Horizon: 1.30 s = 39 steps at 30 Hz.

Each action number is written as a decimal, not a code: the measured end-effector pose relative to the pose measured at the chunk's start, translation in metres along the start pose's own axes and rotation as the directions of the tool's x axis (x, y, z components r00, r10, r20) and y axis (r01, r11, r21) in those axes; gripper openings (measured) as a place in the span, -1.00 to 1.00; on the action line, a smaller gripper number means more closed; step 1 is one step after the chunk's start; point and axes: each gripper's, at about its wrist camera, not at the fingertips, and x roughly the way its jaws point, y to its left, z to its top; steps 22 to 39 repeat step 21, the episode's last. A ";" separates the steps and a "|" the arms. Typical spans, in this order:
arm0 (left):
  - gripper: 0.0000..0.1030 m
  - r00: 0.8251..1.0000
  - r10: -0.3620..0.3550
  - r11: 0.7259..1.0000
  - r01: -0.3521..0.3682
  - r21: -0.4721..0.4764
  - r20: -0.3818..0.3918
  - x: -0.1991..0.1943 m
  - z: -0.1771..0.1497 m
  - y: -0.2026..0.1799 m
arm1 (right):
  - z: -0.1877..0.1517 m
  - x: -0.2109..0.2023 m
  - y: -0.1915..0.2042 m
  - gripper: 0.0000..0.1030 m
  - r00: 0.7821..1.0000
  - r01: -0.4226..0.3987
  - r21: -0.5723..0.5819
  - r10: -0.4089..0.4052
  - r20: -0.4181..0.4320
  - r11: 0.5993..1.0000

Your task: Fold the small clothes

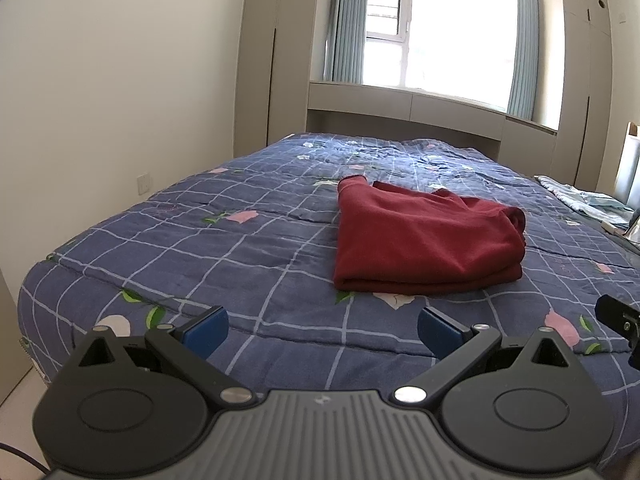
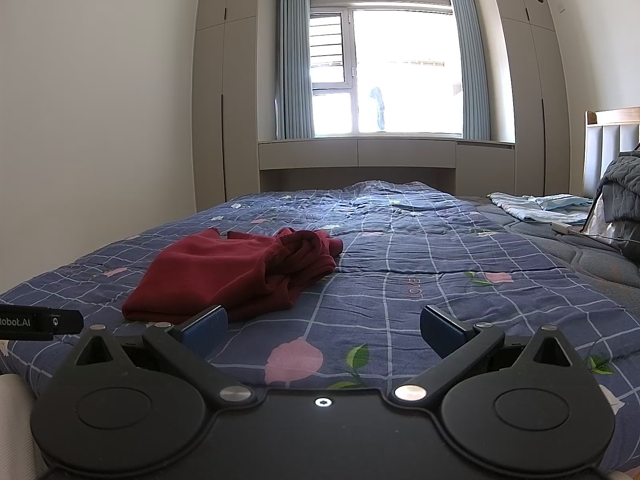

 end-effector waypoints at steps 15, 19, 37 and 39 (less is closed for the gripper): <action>0.99 1.000 0.006 1.000 -0.006 0.008 -0.007 0.001 0.001 -0.001 | 0.000 0.000 0.001 0.99 1.000 0.000 -0.001 0.000 0.000 1.000; 0.99 1.000 0.006 1.000 -0.006 0.008 -0.007 0.001 0.001 -0.001 | 0.000 0.000 0.001 0.99 1.000 0.000 -0.001 0.000 0.000 1.000; 0.99 1.000 0.005 1.000 -0.005 0.008 -0.008 0.001 0.001 -0.001 | 0.000 0.000 0.001 0.99 1.000 -0.001 -0.001 0.001 -0.001 1.000; 0.99 1.000 0.005 1.000 -0.005 0.008 -0.008 0.001 0.001 -0.001 | 0.000 0.000 0.001 0.99 1.000 -0.001 -0.001 0.001 -0.001 1.000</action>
